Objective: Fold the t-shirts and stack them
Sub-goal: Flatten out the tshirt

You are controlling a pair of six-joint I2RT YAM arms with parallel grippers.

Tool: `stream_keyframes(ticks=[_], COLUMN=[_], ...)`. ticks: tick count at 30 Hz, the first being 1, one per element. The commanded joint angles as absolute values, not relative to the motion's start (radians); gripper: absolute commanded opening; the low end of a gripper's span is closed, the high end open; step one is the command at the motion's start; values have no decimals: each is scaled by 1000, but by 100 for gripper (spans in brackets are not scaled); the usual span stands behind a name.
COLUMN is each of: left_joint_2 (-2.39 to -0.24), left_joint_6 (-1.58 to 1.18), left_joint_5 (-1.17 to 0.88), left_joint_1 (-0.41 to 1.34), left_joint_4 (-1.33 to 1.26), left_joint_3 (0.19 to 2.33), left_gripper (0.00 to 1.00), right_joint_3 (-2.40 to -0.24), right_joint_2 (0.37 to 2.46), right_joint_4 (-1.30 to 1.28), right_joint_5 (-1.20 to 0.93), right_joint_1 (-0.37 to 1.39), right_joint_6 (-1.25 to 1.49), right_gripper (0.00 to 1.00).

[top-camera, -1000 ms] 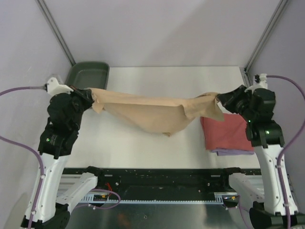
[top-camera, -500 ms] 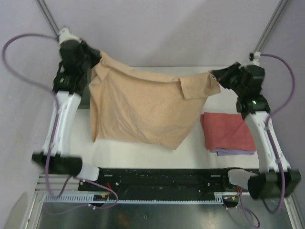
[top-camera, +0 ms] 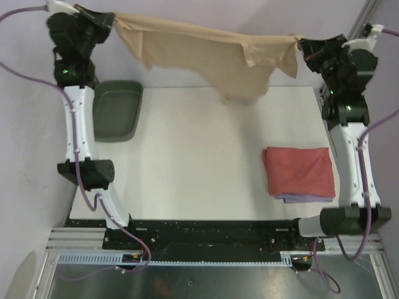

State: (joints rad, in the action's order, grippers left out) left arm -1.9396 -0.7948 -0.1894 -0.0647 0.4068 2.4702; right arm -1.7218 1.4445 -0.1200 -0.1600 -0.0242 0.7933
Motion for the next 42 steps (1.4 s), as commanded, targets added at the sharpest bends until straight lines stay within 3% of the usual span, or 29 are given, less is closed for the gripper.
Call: stream_keyframes(ticks=[1,9,16,20,26,28,33,42], left_joint_2=[-1749,-1521,-1403,-1413,-1410,-1400,-1393,-1384], left_joint_6=[-821,-770,-742,-736,-722,-714,-698,-695], left_joint_5=[-240,-279,-216,-179,-159,-149,-169,-186], left_joint_1=[-147,-165,-166,-167,-167,-167,-166,-166], left_joint_4=[269,267,269,268,269,269,269,269], left_joint_3=[2341,1685,1073,920,858,855,848,842], left_gripper=[0,0,0,0,0,0,0,0], right_joint_3=[-1623,-1163,-808,-719,-692,-692,-681,-632], right_joint_2=[1248,1092,1159,1265,1337,1350,1347,1285], right_joint_4=[-98,-285,-301,-288,-282,-292,-328,-318], right_joint_5=[-67,-133,-258,-273,-269,-257,-209,-125], right_joint_1=[-32,-6,58,112,124,117,106,46], right_joint_6=[792,829,841,831,825,818,797,788], right_gripper=[0,0,0,0,0,7,42,58])
